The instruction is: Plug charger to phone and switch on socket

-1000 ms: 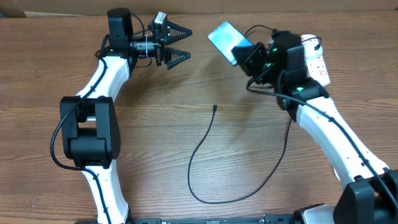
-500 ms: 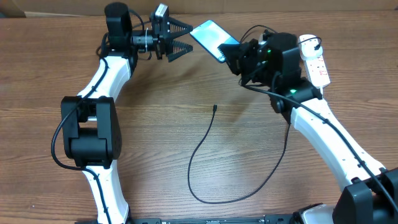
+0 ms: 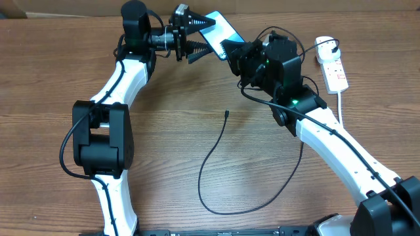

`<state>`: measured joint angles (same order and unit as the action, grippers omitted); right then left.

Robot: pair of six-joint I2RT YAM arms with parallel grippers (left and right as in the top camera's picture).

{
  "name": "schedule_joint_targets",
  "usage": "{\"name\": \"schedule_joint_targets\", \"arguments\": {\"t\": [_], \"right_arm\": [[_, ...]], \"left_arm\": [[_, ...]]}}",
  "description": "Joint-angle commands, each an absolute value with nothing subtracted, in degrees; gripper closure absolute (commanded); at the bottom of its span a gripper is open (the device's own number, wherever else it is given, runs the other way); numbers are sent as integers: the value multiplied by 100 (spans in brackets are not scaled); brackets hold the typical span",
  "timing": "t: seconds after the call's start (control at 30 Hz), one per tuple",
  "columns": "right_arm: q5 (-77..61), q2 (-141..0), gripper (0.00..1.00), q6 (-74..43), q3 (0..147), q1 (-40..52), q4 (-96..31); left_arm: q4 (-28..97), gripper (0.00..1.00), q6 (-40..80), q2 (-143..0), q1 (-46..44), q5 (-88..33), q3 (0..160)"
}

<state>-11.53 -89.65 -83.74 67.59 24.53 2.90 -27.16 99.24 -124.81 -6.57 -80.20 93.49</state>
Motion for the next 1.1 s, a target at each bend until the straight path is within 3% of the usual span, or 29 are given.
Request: {"name": "schedule_joint_targets", "arguments": {"t": [0.0, 0.27, 0.5, 0.6, 0.83, 1.07], "right_arm": [[-810, -8919, 96, -8401, 6860, 2515, 336], [-598, -8919, 96, -8414, 6860, 2637, 338], [143, -8919, 96, -8582, 6860, 3063, 336], [320, -8919, 96, -8600, 6860, 3164, 333], [403, -8919, 96, -8661, 6860, 3181, 327], [397, -8960, 96, -8750, 6860, 3181, 204]], "left_arm": [[-2727, 22, 10508, -12470, -674, -7811, 9445], [-2727, 36, 10761, -12470, -685, -7640, 9445], [-2727, 38, 10851, -12470, -740, -7550, 9445], [-2727, 47, 10951, -12470, -755, -7518, 9445], [-2731, 48, 10973, -12470, -755, -7500, 9445], [-2971, 56, 10930, -12470, -755, -7544, 9445]]}}
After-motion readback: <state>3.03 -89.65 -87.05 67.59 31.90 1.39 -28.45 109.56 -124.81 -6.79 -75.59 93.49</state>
